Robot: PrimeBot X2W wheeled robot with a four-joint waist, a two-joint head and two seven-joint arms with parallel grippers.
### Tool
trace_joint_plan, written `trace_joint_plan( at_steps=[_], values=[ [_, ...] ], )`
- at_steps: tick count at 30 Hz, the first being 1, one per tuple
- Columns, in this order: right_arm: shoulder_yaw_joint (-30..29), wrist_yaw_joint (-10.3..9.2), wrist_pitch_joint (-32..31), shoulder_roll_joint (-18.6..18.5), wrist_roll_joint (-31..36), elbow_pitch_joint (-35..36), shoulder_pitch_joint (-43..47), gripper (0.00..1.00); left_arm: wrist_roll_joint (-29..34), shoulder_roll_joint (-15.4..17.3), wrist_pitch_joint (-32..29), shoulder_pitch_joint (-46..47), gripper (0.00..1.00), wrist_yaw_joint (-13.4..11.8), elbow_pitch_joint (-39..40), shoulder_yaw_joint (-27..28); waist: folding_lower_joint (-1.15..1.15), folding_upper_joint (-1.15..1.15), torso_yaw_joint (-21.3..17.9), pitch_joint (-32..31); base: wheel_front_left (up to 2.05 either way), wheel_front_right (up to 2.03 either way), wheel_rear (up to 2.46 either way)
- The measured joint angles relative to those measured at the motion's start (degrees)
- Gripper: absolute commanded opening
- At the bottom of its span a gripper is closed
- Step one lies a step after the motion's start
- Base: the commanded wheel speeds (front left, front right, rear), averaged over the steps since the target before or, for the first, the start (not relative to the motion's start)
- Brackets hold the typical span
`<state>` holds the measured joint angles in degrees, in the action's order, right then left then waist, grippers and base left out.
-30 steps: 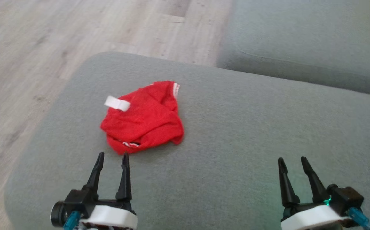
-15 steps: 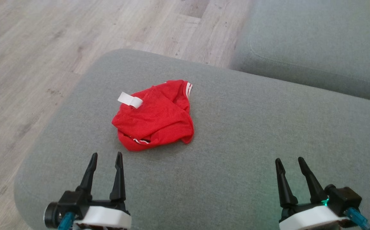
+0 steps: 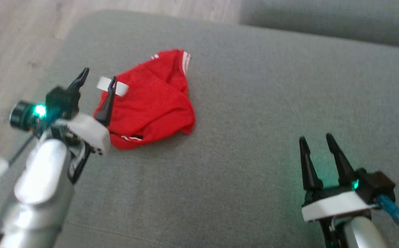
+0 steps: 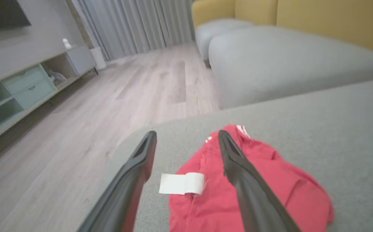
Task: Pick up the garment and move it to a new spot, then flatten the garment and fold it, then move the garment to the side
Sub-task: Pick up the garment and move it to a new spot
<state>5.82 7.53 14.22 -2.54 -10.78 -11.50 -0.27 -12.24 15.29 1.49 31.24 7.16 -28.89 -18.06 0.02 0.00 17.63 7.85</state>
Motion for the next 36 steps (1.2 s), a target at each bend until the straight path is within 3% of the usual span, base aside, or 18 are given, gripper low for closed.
trace_joint_plan(
  at_steps=[4,10,14,20,21,22,36],
  values=[
    [0.3,0.00,0.0,0.0,0.4,0.4,-2.7,1.00,-6.8,4.5,-6.5,7.1,1.00,0.4,-5.1,-9.7,0.00,0.00,-2.2,4.1,0.00,0.00,0.00],
    [1.0,0.00,0.1,-0.1,0.3,0.5,-5.0,1.00,-16.0,10.5,-11.6,14.2,1.00,0.4,-9.8,-20.9,-0.01,0.00,-6.5,8.6,0.00,0.00,0.00],
    [1.3,0.00,0.1,-0.1,0.3,0.5,-5.3,1.00,-21.3,12.9,-12.6,16.4,1.00,0.4,-12.6,-26.6,-0.01,0.00,-9.5,10.7,0.00,0.00,0.00],
    [1.2,0.00,0.1,-0.1,0.2,0.5,-5.5,1.00,-25.8,13.8,-13.1,17.1,1.00,0.4,-14.6,-30.9,-0.02,0.00,-11.4,11.6,0.00,0.00,0.00],
    [1.2,0.00,0.1,-0.1,0.2,0.5,-5.5,1.00,-26.7,14.0,-13.1,17.4,0.29,0.4,-14.8,-31.7,-0.02,0.00,-11.6,11.6,0.00,0.00,0.00],
    [1.2,0.00,0.1,-0.1,0.2,0.4,-5.5,1.00,-27.5,14.2,-13.0,17.7,0.00,0.4,-14.9,-32.3,-0.02,0.00,-11.7,11.5,0.00,0.00,0.00],
    [1.4,0.00,0.1,-0.1,-1.0,-0.9,-5.2,1.00,-29.1,14.9,3.0,22.2,0.00,0.4,-15.0,-35.4,-0.03,0.00,-11.5,6.5,0.00,0.00,0.00]
  ],
)
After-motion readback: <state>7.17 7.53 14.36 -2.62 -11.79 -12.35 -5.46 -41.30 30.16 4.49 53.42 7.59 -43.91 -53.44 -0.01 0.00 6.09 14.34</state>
